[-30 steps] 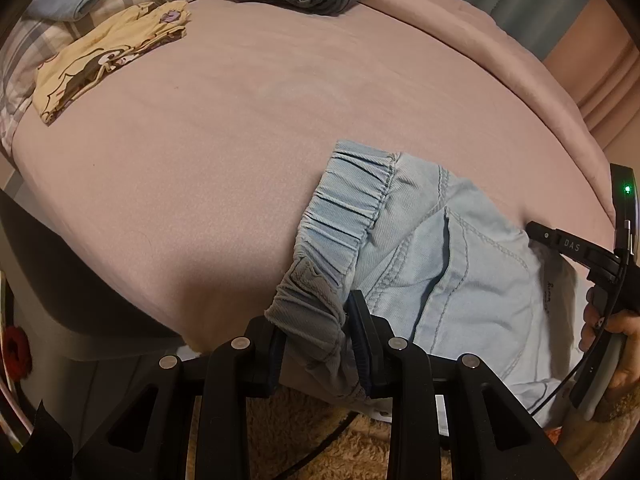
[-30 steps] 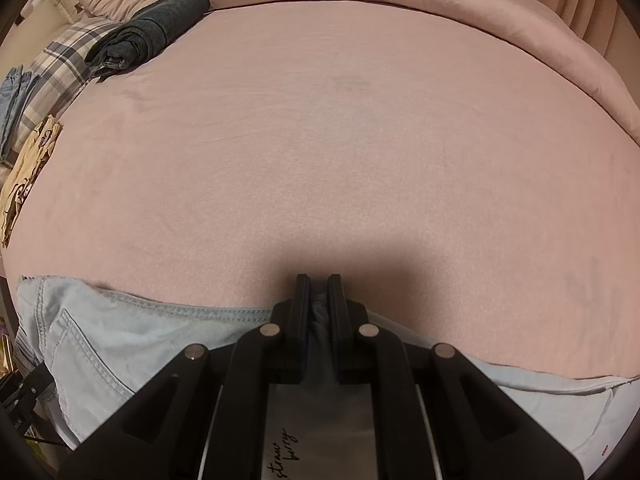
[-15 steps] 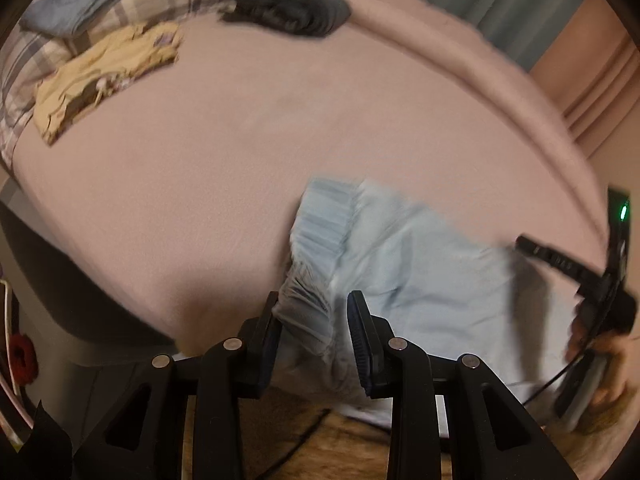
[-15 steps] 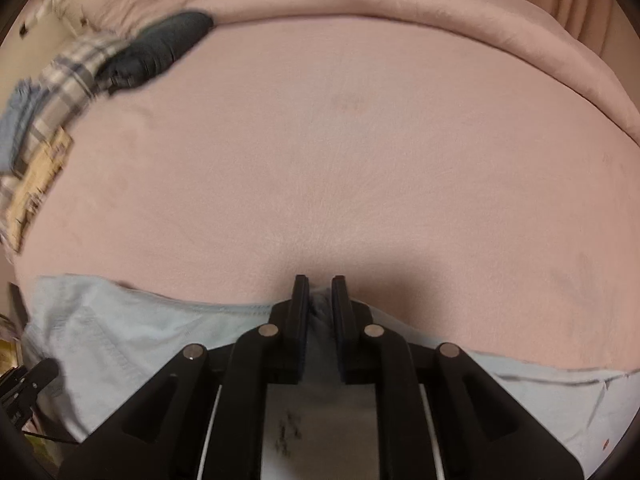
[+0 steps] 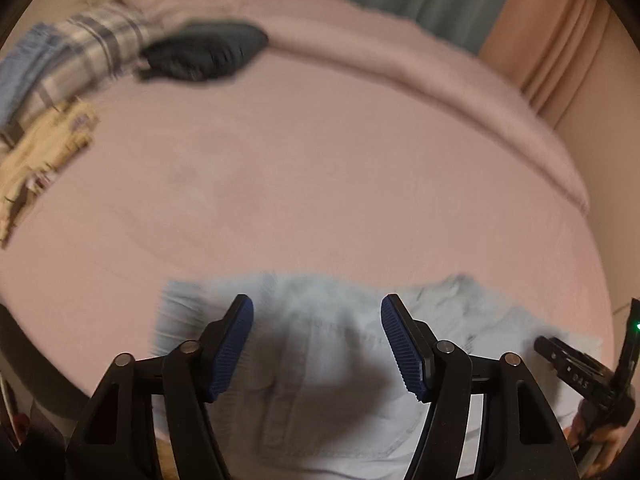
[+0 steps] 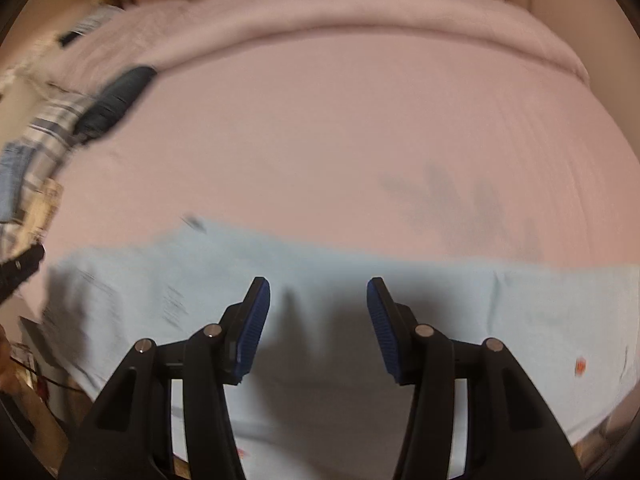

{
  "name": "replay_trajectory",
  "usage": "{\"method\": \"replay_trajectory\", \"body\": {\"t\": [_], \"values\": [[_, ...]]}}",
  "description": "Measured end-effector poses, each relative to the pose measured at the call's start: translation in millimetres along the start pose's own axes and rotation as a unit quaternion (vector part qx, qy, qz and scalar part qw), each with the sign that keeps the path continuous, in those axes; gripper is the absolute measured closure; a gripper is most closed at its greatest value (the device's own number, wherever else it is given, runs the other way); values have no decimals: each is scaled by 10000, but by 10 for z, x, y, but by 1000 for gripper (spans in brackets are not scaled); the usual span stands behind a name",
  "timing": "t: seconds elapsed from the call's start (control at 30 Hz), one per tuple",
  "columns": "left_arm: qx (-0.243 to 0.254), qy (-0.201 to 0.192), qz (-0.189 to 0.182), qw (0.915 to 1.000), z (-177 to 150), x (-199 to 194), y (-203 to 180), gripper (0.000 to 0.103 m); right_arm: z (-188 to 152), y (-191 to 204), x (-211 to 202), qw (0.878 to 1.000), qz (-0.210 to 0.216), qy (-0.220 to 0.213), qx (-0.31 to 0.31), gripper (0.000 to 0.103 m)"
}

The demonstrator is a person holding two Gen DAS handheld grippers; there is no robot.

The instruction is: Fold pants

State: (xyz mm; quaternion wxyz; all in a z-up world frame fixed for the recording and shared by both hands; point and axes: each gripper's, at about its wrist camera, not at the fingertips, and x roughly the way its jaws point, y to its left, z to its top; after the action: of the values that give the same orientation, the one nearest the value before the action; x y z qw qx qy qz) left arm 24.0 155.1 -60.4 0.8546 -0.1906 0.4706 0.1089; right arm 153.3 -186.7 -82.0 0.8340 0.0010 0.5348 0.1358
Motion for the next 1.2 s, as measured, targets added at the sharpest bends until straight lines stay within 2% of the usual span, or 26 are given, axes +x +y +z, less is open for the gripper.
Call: {"method": "replay_trajectory", "body": {"t": [0.03,0.07,0.1,0.17,0.23,0.4,0.5,0.53,0.6,0.67,0.8,0.87,1.03,1.2], "values": [[-13,206,35,9998,-61,128,-4,36,-64,-76,87,9998,-123,147,65,53],[-36,428,132,9990,-124,299,10,37,-118,-135,123,9998,-144,117,81,55],[12,393,217,9990,-153,353,4,37,-157,-177,108,10000,-40,-28,63,56],[215,202,486,9984,-215,363,-62,37,-178,-224,85,9999,-105,-87,100,58],[167,195,599,9979,-216,346,-78,37,-183,-295,73,9996,-166,-129,188,69],[107,225,549,9982,-203,344,-18,37,-240,-489,16,9983,-87,-209,536,71],[113,264,637,9976,-198,302,-127,37,-275,-541,-10,9978,10,-252,606,71],[79,284,646,9975,-199,259,-159,37,-291,-547,-28,9977,23,-277,619,71],[49,219,440,9988,-194,180,-250,37,-334,-570,-75,9976,2,-308,622,69],[4,-42,251,9997,-228,33,-351,37,-384,-556,-149,9980,-119,-360,497,67],[47,-149,169,9997,-298,-102,-534,37,-531,-751,-396,9967,-338,-587,457,58],[267,-275,268,9989,-354,-197,-681,37,-648,-984,-535,9950,-398,-677,611,56],[581,-462,498,9960,-417,-357,-895,37,-804,-1426,-748,9861,-893,-820,1132,51],[456,-504,618,9958,-319,-348,-782,37,-903,-1733,-686,9797,-1128,-653,1522,51]]}}
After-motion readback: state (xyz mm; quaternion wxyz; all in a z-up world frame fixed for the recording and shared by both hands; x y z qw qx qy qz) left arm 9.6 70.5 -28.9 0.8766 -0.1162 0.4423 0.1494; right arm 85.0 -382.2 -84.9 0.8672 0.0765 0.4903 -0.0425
